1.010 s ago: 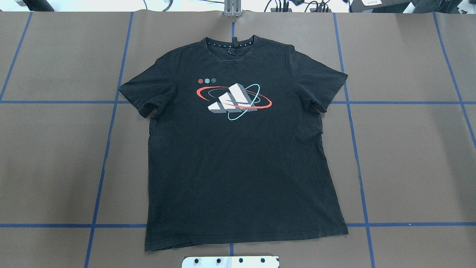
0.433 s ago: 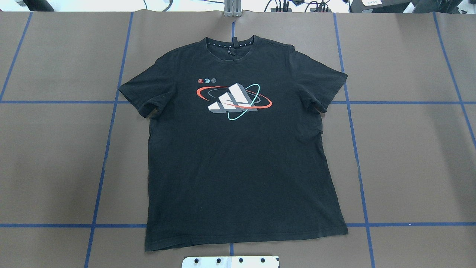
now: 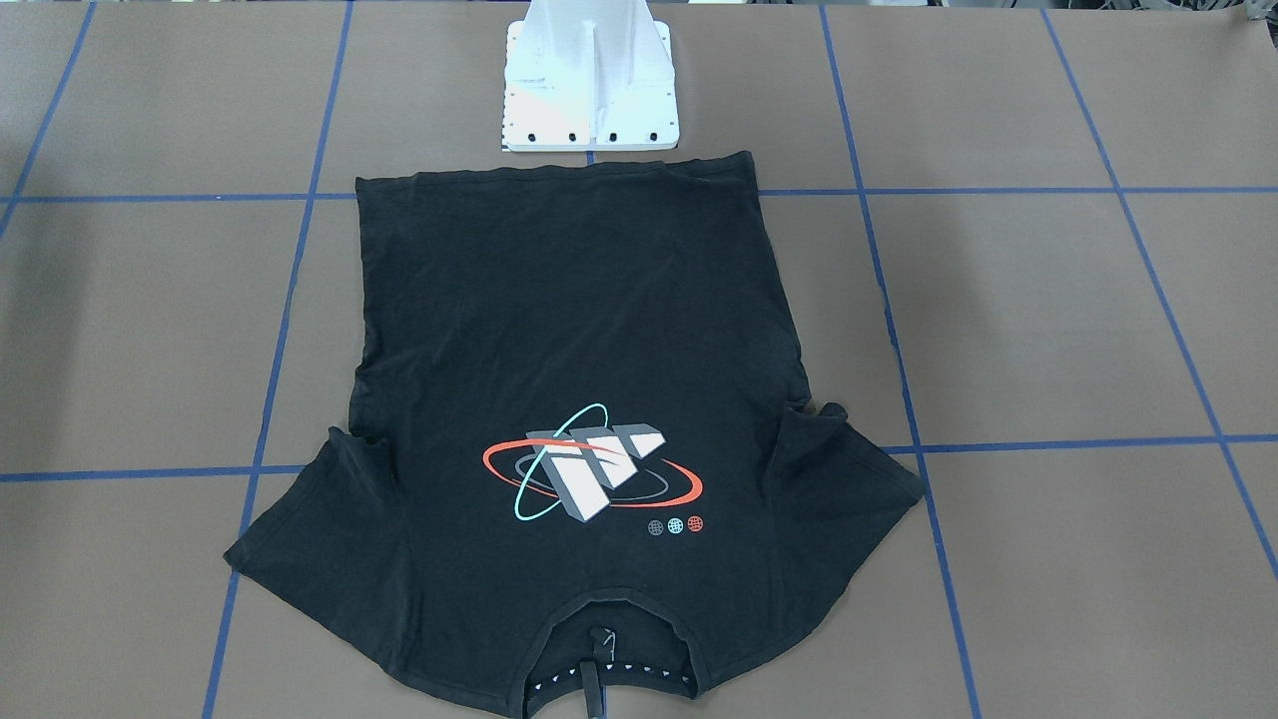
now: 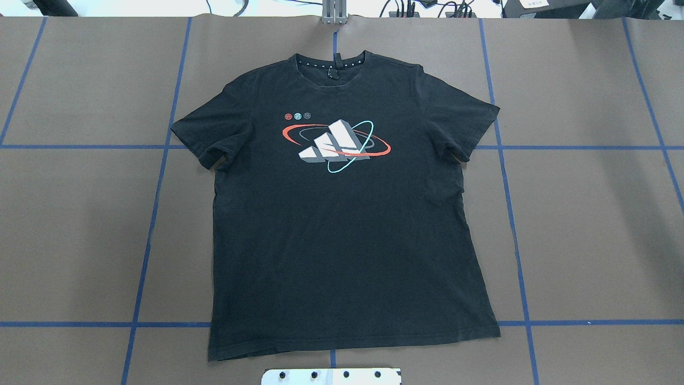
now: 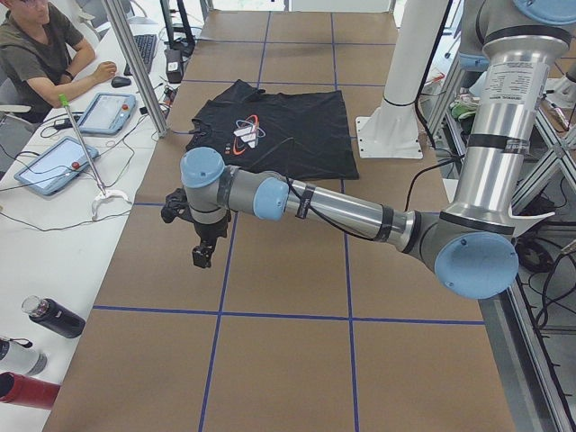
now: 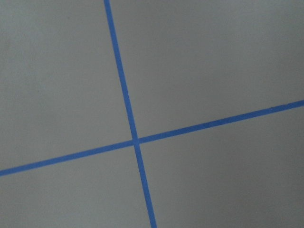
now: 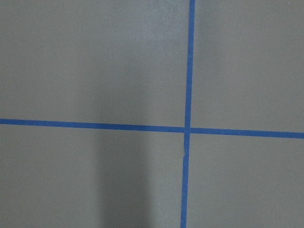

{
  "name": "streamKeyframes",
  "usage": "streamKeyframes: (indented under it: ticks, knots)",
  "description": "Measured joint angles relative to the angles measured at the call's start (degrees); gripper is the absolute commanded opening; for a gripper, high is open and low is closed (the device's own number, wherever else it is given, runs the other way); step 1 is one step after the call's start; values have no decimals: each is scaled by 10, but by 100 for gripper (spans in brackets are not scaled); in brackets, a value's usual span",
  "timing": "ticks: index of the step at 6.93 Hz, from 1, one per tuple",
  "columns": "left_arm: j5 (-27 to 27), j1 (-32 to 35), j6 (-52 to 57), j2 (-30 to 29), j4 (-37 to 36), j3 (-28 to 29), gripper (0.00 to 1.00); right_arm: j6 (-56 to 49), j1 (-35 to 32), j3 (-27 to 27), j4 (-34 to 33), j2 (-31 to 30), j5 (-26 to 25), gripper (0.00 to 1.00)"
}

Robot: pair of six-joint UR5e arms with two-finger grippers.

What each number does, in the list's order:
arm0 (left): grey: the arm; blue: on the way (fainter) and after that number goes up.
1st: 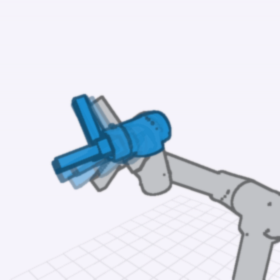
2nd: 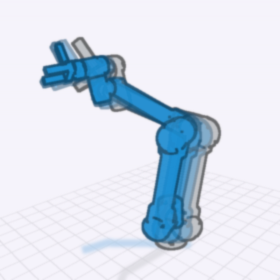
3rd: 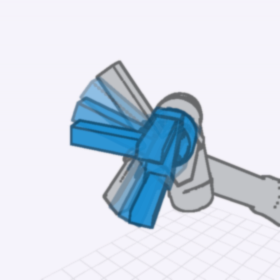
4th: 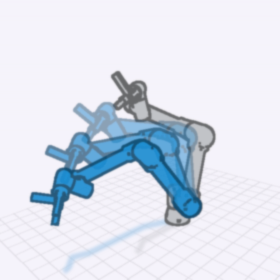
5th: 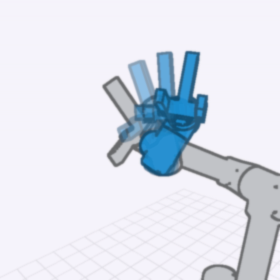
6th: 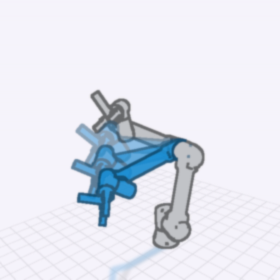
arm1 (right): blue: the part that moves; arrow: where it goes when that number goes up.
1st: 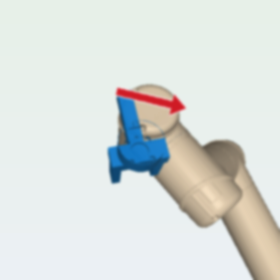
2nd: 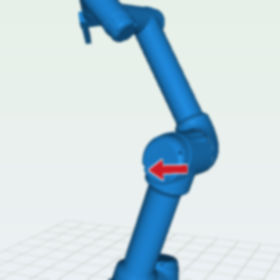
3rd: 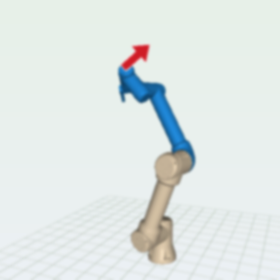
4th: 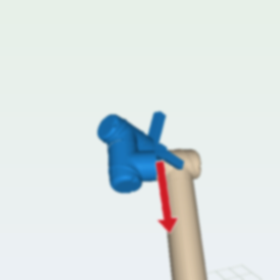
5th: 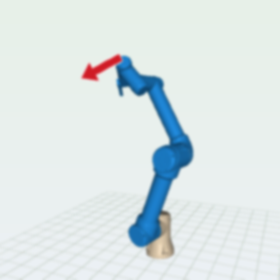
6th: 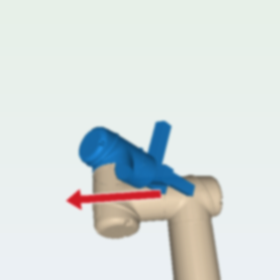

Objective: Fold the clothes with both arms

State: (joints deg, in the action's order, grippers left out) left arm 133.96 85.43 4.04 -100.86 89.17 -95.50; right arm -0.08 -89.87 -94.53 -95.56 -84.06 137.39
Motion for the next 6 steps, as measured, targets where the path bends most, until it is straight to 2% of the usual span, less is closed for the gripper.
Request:
streamKeyframes:
  ticks: [2, 3, 4, 6]
  knots:
    - [2, -46, -1, -20, 57, 14, 99, 24, 35, 33, 63, 25, 21, 100]
    - [4, -57, -16, -24, 111, 33, 99, 83, 63, 52, 121, 36, 25, 100]
    - [5, -65, -58, -35, 169, 53, 99, 157, 99, 69, 192, 44, 25, 100]
    - [4, -84, -160, -71, 224, 75, 99, 221, 155, 134, 299, 92, 19, 100]
